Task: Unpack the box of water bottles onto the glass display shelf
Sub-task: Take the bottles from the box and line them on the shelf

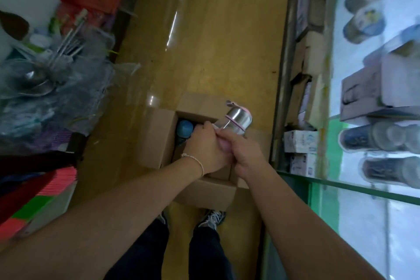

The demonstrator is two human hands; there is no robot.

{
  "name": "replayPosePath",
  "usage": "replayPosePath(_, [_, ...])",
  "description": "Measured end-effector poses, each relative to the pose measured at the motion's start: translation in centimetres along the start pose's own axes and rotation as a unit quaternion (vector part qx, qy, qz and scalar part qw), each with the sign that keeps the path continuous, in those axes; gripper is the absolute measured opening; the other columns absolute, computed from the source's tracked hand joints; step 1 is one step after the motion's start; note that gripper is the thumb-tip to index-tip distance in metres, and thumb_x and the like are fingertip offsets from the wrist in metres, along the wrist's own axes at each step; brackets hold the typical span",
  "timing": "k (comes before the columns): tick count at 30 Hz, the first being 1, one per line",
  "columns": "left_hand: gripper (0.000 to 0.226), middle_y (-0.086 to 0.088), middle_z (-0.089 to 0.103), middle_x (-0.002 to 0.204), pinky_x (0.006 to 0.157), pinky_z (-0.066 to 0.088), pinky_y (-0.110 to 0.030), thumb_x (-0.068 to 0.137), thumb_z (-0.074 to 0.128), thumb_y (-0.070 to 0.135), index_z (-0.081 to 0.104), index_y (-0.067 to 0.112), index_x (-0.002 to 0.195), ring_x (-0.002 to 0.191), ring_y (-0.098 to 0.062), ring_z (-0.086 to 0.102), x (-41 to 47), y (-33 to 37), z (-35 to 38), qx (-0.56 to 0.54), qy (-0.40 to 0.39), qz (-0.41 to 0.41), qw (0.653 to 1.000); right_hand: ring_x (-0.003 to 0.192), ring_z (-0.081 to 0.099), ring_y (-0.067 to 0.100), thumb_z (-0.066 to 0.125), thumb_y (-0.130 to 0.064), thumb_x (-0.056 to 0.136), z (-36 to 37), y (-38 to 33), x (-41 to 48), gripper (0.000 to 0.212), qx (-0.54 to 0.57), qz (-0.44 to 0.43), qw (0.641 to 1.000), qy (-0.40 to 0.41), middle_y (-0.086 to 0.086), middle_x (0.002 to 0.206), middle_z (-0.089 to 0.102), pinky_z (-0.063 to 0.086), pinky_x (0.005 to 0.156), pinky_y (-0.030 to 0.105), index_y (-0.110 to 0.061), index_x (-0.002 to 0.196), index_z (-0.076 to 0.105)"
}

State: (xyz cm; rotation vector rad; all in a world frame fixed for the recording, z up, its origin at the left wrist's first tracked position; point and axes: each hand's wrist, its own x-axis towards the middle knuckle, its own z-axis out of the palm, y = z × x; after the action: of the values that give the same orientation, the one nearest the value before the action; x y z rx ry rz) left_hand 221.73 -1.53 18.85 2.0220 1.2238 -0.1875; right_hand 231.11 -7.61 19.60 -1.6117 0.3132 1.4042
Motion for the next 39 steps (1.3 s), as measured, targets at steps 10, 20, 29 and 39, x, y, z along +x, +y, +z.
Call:
replayPosePath(10, [0.05,-0.002,0.051,0.09,0.068,0.048,-0.031,0.071,0.07,0.044,0.044,0.012,0.099,0.086,-0.027,0.06,-6.7,13.8,-10.5,-0.04,0.084,0.119,0.989,0.087,0.075,0.024,0.09,-0.016,0.062,-2.3,-9.2,-14.5,0.045,0.029,-0.181,0.98,0.075,0.012,0.091,0.077,0.06,0.072,0.033,-0.002,0.101,0.072])
replayPosePath(20, [0.066,0.009,0.053,0.077,0.056,0.041,-0.026,0.047,0.061,0.071,0.057,0.022,0.091,0.073,-0.015,0.06,-12.7,22.5,-19.6,-0.058,0.08,0.291,0.952,0.075,0.068,0.021,0.091,-0.035,0.055,-2.8,-15.2,-28.1,0.035,-0.002,-0.346,0.92,0.187,0.006,0.074,0.07,0.054,0.073,0.036,-0.013,0.065,0.065])
replayPosePath(29, [0.038,0.0,0.059,0.078,0.053,0.043,-0.027,0.062,0.077,0.048,0.048,0.025,0.069,0.076,-0.018,0.06,-20.3,30.2,-26.2,-0.075,0.092,0.468,0.876,0.078,0.057,0.016,0.091,-0.04,0.057,-4.6,-18.2,-41.0,0.057,0.036,-0.443,0.847,0.29,0.006,0.089,0.054,0.046,0.059,0.027,-0.018,0.091,0.052])
replayPosePath(39, [0.052,-0.004,0.062,0.09,0.067,0.048,-0.03,0.061,0.081,0.053,0.051,0.018,0.086,0.09,-0.023,0.061,-28.5,38.7,-26.3,-0.121,0.073,0.577,0.804,0.082,0.061,0.017,0.083,-0.054,0.036,-10.0,-18.4,-52.9,0.076,0.037,-0.484,0.77,0.414,0.003,0.093,0.059,0.044,0.06,0.027,-0.018,0.097,0.055])
